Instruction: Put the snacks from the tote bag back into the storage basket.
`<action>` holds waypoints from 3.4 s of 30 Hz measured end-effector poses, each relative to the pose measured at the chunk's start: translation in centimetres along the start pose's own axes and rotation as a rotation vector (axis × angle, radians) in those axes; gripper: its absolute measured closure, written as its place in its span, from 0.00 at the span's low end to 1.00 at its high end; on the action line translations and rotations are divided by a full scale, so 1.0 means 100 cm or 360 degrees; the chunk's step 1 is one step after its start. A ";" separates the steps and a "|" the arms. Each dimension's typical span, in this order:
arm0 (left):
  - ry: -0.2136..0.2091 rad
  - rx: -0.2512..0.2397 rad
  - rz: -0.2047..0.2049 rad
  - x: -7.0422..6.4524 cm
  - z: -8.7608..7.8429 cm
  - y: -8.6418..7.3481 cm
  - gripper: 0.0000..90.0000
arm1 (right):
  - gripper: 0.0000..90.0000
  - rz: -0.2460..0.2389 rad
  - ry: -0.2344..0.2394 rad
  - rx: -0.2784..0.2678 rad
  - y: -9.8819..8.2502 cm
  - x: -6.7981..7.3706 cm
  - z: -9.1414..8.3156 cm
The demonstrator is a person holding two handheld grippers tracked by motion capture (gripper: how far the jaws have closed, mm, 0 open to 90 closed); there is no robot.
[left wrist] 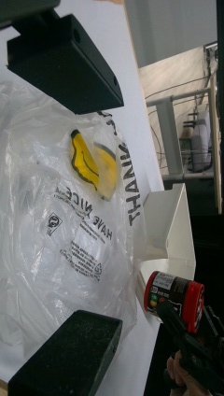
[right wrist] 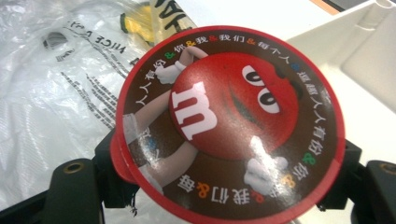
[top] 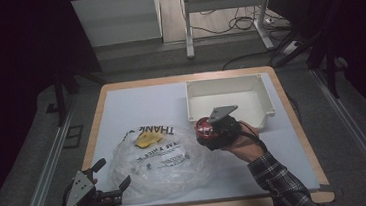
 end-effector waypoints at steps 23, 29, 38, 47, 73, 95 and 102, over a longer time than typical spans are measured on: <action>0.0003 -0.0006 0.0002 0.000 0.000 0.000 0.00 | 0.29 -0.0026 -0.0024 0.0028 -0.006 -0.031 -0.005; 0.0003 -0.0007 0.0000 0.000 0.000 0.000 0.00 | 0.29 -0.0022 -0.0009 0.0024 -0.007 -0.037 -0.001; 0.0002 -0.0009 0.0000 0.000 -0.001 0.001 0.00 | 0.29 -0.0028 -0.0025 0.0036 -0.006 -0.050 0.004; -0.0001 -0.0005 0.0006 0.000 -0.001 0.000 0.00 | 0.29 -0.0028 -0.0029 0.0044 -0.006 -0.060 0.008; -0.0007 -0.0008 0.0003 0.000 0.000 0.001 0.00 | 0.29 -0.0048 -0.0002 0.0060 0.006 -0.086 0.032; -0.0009 -0.0014 0.0000 0.000 0.000 0.001 0.00 | 0.29 -0.0065 0.0027 0.0078 0.010 -0.100 0.059; -0.0010 -0.0015 0.0000 0.000 0.000 0.001 0.00 | 0.29 -0.0071 0.0037 0.0084 0.009 -0.105 0.069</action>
Point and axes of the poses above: each handheld gripper's, and its own axes: z roughly forward along the jaws, y roughly out of its top, x roughly to its left, the point moved 7 cm from there along z, roughly forward along the jaws, and after that the axes turned 6 degrees about y, right-handed, at the moved point
